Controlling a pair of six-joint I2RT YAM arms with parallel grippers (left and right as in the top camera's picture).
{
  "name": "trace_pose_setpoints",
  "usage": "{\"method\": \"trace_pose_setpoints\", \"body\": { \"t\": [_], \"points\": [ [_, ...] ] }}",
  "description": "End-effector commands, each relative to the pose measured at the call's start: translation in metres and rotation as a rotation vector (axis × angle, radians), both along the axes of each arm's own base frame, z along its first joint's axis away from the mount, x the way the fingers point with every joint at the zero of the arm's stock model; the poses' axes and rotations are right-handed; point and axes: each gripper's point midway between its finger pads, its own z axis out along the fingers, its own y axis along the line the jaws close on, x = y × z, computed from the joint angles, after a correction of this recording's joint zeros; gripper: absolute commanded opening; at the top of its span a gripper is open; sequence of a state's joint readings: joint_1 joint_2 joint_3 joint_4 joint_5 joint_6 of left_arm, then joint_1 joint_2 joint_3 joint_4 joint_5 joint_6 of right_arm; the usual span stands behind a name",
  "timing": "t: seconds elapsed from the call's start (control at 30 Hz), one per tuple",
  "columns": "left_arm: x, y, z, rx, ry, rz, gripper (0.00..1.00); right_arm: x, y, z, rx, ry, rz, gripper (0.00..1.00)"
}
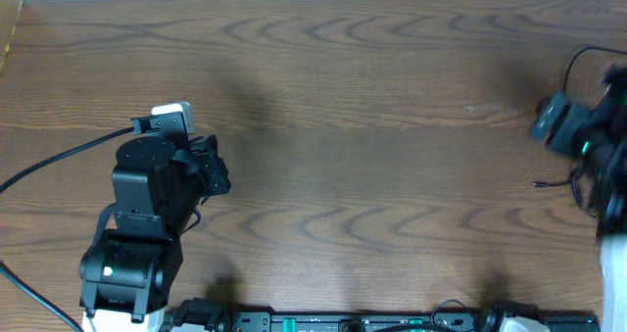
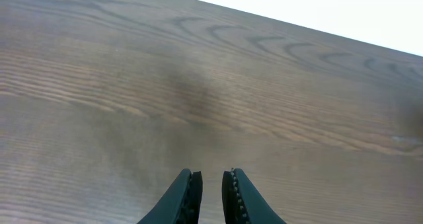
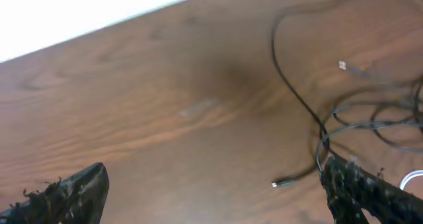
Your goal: Untangle cables
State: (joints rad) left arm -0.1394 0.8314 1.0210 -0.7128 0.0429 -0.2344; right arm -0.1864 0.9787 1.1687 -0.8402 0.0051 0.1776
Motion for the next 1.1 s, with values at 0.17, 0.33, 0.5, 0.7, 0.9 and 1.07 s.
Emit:
{"method": "trace_pose_setpoints", "body": {
  "t": [0.17, 0.33, 0.5, 0.7, 0.9, 1.07],
  "points": [
    [-0.01, 0.007, -0.017, 0.03, 0.012, 0.022, 0.17, -0.058, 0.027, -0.014, -0.022, -0.139, 0.054, 0.99],
    [-0.025, 0.009, -0.036, 0.012, 0.008, 0.034, 0.17, -0.07, 0.033, -0.038, -0.024, -0.135, 0.081, 0.99],
    [-0.041, 0.012, -0.044, 0.008, -0.025, 0.039, 0.17, -0.067, 0.046, -0.048, 0.008, -0.132, 0.156, 0.99],
    [-0.058, 0.023, -0.05, 0.026, -0.019, 0.085, 0.17, -0.064, 0.06, -0.055, -0.006, -0.126, 0.232, 0.99],
    [-0.059, 0.023, -0.053, 0.025, -0.011, 0.086, 0.17, -0.064, 0.067, -0.06, -0.029, -0.103, 0.257, 0.99],
    [-0.06, 0.023, -0.054, 0.023, -0.003, 0.088, 0.17, -0.065, 0.061, -0.061, -0.057, -0.099, 0.206, 0.99]
  ]
}}
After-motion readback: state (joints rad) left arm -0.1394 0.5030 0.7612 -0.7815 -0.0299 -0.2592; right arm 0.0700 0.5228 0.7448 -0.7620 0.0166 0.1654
